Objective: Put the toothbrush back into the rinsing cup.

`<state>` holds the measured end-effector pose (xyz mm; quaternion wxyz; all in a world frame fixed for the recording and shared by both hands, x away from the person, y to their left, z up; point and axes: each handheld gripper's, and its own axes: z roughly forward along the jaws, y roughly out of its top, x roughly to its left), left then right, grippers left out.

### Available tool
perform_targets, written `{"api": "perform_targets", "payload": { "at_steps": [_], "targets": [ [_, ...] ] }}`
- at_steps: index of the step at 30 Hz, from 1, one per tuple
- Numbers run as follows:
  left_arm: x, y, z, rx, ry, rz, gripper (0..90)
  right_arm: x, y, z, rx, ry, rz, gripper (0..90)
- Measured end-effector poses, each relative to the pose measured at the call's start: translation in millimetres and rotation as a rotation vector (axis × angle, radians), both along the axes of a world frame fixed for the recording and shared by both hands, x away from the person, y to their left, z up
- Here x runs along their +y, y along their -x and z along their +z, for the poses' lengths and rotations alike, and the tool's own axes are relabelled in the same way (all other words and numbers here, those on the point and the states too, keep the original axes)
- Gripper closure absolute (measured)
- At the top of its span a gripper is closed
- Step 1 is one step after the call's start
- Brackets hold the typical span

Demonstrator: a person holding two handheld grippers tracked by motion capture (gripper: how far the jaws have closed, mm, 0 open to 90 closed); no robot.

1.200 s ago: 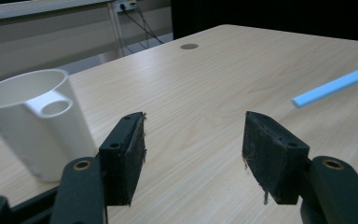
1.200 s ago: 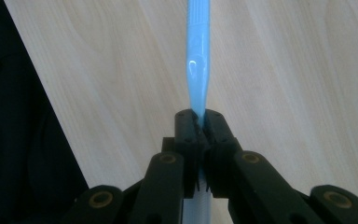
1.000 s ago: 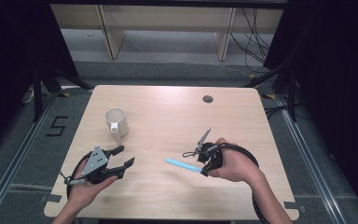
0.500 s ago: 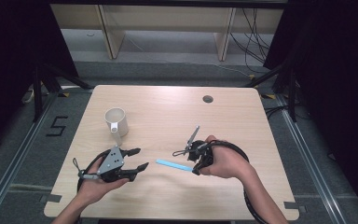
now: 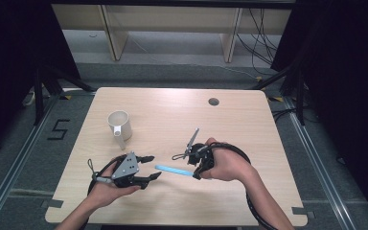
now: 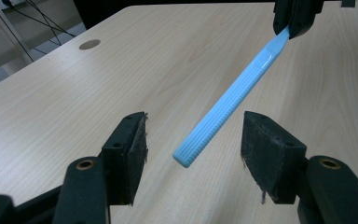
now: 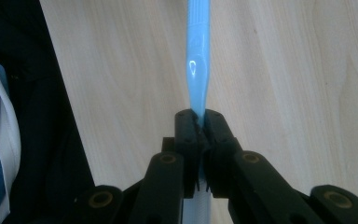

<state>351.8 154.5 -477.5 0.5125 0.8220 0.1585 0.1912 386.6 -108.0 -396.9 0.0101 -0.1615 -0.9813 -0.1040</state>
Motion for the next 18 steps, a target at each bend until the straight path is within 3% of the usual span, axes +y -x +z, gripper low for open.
{"api": "perform_targets", "payload": {
  "at_steps": [3,7,14,18],
  "targets": [
    [-0.3,0.1,-0.3,-0.002,-0.012,-0.002,40.0,2.1,0.9,1.4,0.008,0.005,-0.018,86.0],
    [-1.2,-0.9,-1.0,-0.006,-0.019,-0.011,40.1,6.1,-0.7,2.8,0.002,-0.008,0.018,85.9],
    [-3.5,-1.5,-3.1,-0.006,-0.028,-0.036,42.3,10.2,0.3,3.4,0.012,0.0,-0.001,85.9],
    [-6.1,-1.6,-4.2,-0.003,-0.04,-0.056,43.5,11.8,0.2,3.6,0.019,-0.002,0.018,85.9]
  ]
}}
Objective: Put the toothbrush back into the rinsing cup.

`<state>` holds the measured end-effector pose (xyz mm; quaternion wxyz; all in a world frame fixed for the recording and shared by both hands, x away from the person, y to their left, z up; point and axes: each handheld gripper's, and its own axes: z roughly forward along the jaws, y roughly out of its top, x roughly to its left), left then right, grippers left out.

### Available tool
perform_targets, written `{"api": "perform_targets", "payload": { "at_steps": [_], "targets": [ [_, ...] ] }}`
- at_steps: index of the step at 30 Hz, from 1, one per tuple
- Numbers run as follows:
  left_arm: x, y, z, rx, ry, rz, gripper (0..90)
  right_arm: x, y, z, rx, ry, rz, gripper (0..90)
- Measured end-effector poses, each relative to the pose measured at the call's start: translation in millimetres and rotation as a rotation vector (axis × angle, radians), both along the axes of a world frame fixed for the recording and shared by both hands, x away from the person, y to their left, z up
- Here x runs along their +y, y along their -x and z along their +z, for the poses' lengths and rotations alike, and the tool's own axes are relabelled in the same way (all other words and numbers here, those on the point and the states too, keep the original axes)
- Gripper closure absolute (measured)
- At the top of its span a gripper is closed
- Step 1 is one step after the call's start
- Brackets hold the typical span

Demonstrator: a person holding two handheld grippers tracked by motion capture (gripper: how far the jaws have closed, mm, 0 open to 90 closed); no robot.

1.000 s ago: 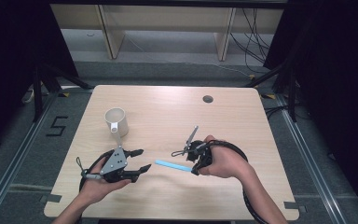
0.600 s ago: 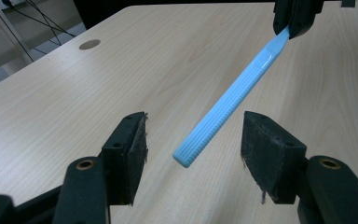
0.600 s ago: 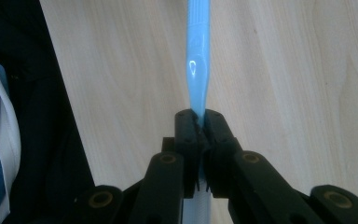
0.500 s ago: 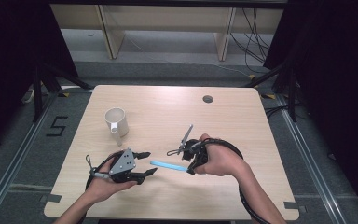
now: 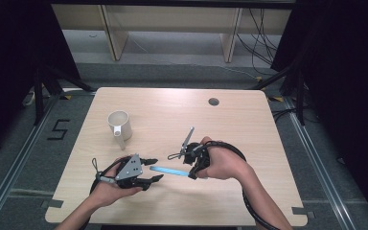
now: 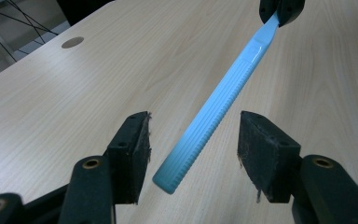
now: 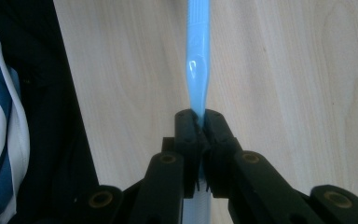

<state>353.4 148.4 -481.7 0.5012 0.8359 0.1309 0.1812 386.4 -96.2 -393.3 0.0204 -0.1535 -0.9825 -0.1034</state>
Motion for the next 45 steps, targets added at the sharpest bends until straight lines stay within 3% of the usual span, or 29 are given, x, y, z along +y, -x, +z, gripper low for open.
{"api": "perform_targets", "payload": {
  "at_steps": [8,9,18,23,30,38,40,45],
  "targets": [
    [-3.6,-1.9,-0.8,-0.002,-0.001,-0.022,45.2,1.4,1.3,1.2,0.002,0.0,-0.005,85.9],
    [-3.5,-2.4,-1.1,0.004,0.001,-0.021,45.5,1.1,-0.6,1.2,-0.004,-0.01,0.03,85.9],
    [-2.5,-4.0,-4.2,0.011,0.017,-0.034,50.5,4.0,-0.9,0.2,0.001,-0.011,0.037,85.9],
    [-1.6,-4.5,-4.9,0.013,-0.008,-0.055,53.4,5.4,-0.1,0.7,0.001,-0.012,0.032,85.9],
    [-2.4,-4.6,-5.6,0.019,-0.011,-0.079,57.1,6.7,0.3,-0.5,0.009,-0.007,0.042,85.9],
    [-3.9,-4.2,-5.3,0.023,0.011,-0.107,60.6,7.7,-0.4,-1.1,0.016,-0.013,0.056,85.8],
    [-2.1,-5.5,-4.1,0.007,-0.028,-0.116,61.2,8.3,0.1,-1.4,0.025,-0.017,0.052,85.9],
    [-1.6,-5.1,-4.9,0.017,-0.035,-0.138,64.6,8.2,-1.3,-2.3,0.022,-0.019,0.081,85.5]
  ]
}}
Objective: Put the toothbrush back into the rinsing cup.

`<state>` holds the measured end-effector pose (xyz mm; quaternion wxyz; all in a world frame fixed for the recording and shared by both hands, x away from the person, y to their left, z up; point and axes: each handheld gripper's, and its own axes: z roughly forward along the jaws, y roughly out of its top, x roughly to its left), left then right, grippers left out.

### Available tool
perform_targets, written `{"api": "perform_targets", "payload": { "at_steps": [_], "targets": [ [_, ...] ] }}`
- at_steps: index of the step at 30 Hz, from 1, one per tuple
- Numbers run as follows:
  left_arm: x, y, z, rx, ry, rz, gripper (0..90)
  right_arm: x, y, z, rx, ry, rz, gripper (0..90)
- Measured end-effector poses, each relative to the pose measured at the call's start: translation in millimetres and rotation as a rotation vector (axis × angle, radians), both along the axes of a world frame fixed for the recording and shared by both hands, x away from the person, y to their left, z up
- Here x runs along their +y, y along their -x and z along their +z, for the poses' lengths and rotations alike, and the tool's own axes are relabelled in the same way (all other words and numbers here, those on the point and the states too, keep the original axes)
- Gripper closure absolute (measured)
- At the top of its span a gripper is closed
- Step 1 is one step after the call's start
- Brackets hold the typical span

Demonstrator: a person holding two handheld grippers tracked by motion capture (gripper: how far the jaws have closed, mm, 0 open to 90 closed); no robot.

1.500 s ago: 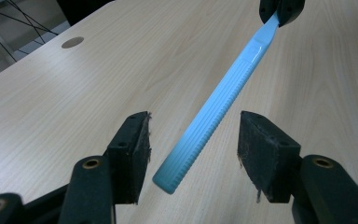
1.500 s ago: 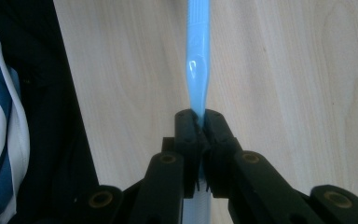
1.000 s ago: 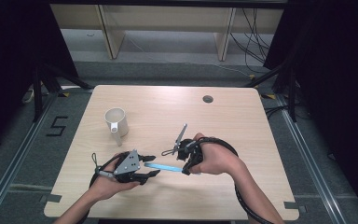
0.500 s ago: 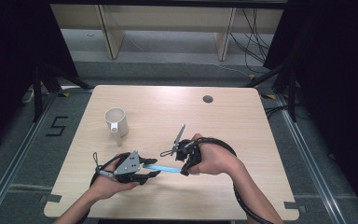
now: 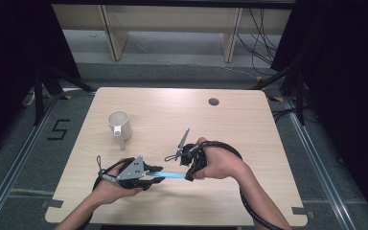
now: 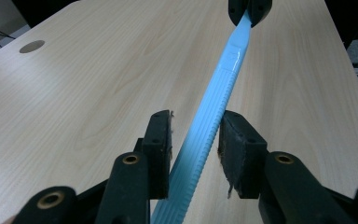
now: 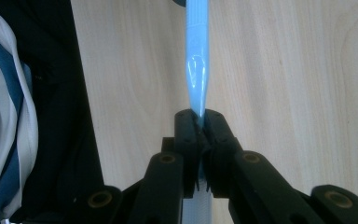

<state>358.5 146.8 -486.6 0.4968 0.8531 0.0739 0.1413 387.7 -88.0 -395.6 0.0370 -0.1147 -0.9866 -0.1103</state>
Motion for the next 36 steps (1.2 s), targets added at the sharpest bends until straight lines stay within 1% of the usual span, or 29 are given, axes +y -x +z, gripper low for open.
{"api": "perform_targets", "payload": {
  "at_steps": [1,2,3,4,5,6,9,10,13,15,16,17,18,19,20,22,24,25,26,27,28,29,30,31,32,33,34,35,36],
  "targets": [
    [-1.0,1.2,-1.1,0.018,0.024,-0.001,64.6,0.0,0.0,0.0,0.0,0.0,0.0,85.5],
    [-0.7,1.8,-1.2,0.023,0.026,-0.001,65.2,0.0,-0.1,0.1,0.001,-0.001,0.003,85.4],
    [-0.1,2.0,-1.2,0.031,0.025,-0.006,66.3,-0.2,0.6,1.0,0.002,-0.001,-0.006,85.2],
    [-0.1,2.0,-1.2,0.031,0.025,-0.006,66.8,-0.5,-0.6,1.0,0.001,-0.008,0.009,85.1],
    [0.0,1.8,-1.5,0.036,0.028,-0.011,67.4,-0.9,-0.4,2.0,0.002,-0.008,0.004,84.9],
    [0.2,2.1,-1.6,0.039,0.027,-0.011,68.0,-1.0,-1.7,2.2,0.004,-0.014,0.021,84.8],
    [-0.4,2.2,-2.6,0.048,0.028,-0.025,69.4,-0.9,-2.4,3.4,0.006,-0.018,0.025,84.3],
    [-0.3,3.2,-2.2,0.051,0.011,-0.027,70.0,-0.8,-2.1,4.2,0.005,-0.018,0.017,84.0],
    [-1.0,3.2,-3.5,0.049,0.022,-0.036,71.6,-1.2,-2.7,5.1,0.001,-0.012,0.012,83.3],
    [-1.2,3.6,-3.6,0.046,0.027,-0.04,72.3,-1.4,-5.7,4.2,-0.015,-0.034,0.038,82.1],
    [-0.5,4.4,-2.3,0.038,0.016,-0.039,73.6,-2.3,-6.4,4.5,-0.02,-0.034,0.029,80.8],
    [-0.5,4.4,-2.3,0.038,0.016,-0.039,74.2,-2.3,-6.4,4.5,-0.02,-0.034,0.029,80.8],
    [-1.4,5.1,-2.5,0.046,0.032,-0.042,75.0,-2.5,-6.6,5.4,-0.032,-0.04,0.019,79.2],
    [-1.4,5.2,-2.0,0.047,0.029,-0.049,75.9,-2.9,-7.4,5.8,-0.042,-0.043,0.019,78.1],
    [-2.1,5.0,-2.5,0.049,0.043,-0.055,76.7,-3.1,-8.2,6.3,-0.058,-0.066,0.027,77.0],
    [-1.5,5.5,-1.1,0.052,0.047,-0.049,77.8,-3.9,-8.8,8.0,-0.079,-0.077,0.016,74.7],
    [-1.5,5.3,-1.0,0.05,0.054,-0.044,78.1,-4.8,-10.4,8.6,-0.09,-0.071,0.023,73.9],
    [-0.9,4.9,-0.7,0.048,0.055,-0.04,78.1,-5.7,-9.6,10.9,-0.091,-0.086,-0.016,69.5],
    [-0.2,4.4,-0.4,0.048,0.056,-0.038,78.2,-5.6,-11.1,11.2,-0.109,-0.104,0.003,67.2],
    [0.3,4.3,-0.7,0.049,0.063,-0.03,78.2,-5.6,-11.1,11.2,-0.109,-0.104,0.003,67.2],
    [0.9,4.0,-0.8,0.049,0.065,-0.022,78.2,-6.0,-10.0,12.5,-0.126,-0.105,-0.018,64.7],
    [1.6,3.8,-1.1,0.047,0.07,-0.016,78.2,-6.5,-9.2,14.1,-0.138,-0.12,-0.028,62.7],
    [2.1,3.3,-1.9,0.047,0.081,-0.012,78.2,-7.1,-10.2,16.3,-0.161,-0.142,-0.019,60.5],
    [4.1,3.2,-2.6,0.045,0.095,0.008,78.2,-8.7,-9.6,23.3,-0.202,-0.23,-0.056,59.1],
    [4.1,3.2,-2.6,0.045,0.095,0.008,78.2,-8.7,-9.6,23.3,-0.202,-0.23,-0.056,59.1],
    [7.4,2.9,-2.2,0.043,0.099,0.038,78.2,-14.0,-9.3,33.2,-0.292,-0.303,-0.095,56.8],
    [7.4,2.9,-2.2,0.043,0.099,0.038,78.3,-14.0,-9.3,33.2,-0.292,-0.303,-0.095,56.8],
    [8.8,2.4,-2.5,0.04,0.112,0.053,78.3,-16.1,-9.5,36.4,-0.314,-0.327,-0.103,56.9],
    [11.5,1.2,-2.2,0.031,0.129,0.081,78.2,-22.8,-7.6,43.4,-0.349,-0.384,-0.158,56.9]
  ]
}}
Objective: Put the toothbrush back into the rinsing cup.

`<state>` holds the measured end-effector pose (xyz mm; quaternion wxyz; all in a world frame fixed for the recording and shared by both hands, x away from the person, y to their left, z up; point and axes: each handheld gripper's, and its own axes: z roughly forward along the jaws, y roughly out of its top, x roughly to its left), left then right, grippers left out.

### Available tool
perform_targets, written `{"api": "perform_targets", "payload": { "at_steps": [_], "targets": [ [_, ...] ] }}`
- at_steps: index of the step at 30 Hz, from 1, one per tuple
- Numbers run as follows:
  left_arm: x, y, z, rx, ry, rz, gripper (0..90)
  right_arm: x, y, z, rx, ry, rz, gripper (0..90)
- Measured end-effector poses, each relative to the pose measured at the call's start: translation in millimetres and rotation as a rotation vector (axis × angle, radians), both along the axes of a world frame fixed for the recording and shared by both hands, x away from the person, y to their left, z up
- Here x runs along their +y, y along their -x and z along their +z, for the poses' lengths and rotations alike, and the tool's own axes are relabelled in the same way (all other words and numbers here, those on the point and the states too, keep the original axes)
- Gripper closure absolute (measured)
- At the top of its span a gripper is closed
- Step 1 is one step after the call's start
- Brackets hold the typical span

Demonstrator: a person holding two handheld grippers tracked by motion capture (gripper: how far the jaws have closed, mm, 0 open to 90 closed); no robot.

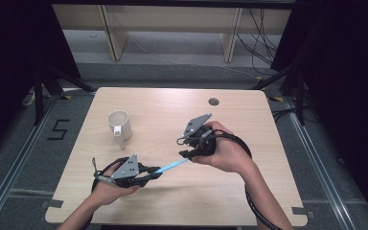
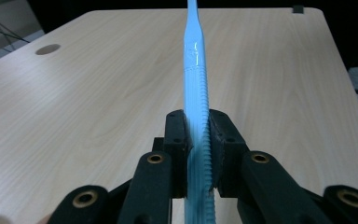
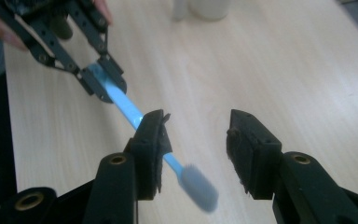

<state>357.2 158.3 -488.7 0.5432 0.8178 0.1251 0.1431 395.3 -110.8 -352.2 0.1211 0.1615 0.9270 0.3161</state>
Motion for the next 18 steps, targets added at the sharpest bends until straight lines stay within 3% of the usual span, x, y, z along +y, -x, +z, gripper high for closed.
{"api": "perform_targets", "payload": {
  "at_steps": [5,6,8,10,13,14,16,17,18],
  "targets": [
    [6.0,-2.2,2.2,-0.011,0.047,0.071,78.3,-12.0,2.9,3.4,-0.036,-0.071,-0.051,56.1],
    [7.9,-2.3,3.2,-0.018,0.078,0.116,78.2,-16.9,3.8,1.6,-0.043,-0.092,-0.077,55.0],
    [9.5,-1.8,4.6,-0.02,0.077,0.139,78.2,-18.6,4.2,0.2,-0.042,-0.099,-0.087,54.4],
    [12.1,-2.2,6.4,-0.041,0.112,0.193,78.2,-23.1,4.4,-4.5,-0.044,-0.125,-0.108,53.5],
    [13.6,-1.9,8.0,-0.05,0.132,0.23,78.2,-25.5,5.6,-11.0,-0.031,-0.164,-0.145,52.8],
    [13.5,-2.7,8.0,-0.06,0.158,0.241,78.2,-25.5,5.6,-11.0,-0.031,-0.164,-0.145,52.8],
    [15.4,-2.0,10.4,-0.067,0.169,0.279,78.2,-26.0,4.6,-19.5,-0.038,-0.227,-0.185,53.1],
    [15.9,-2.9,11.6,-0.079,0.198,0.302,78.2,-26.0,3.7,-22.7,-0.033,-0.252,-0.196,53.1],
    [15.9,-2.9,11.6,-0.079,0.198,0.302,78.2,-26.0,3.7,-22.7,-0.033,-0.252,-0.196,53.1]
  ]
}}
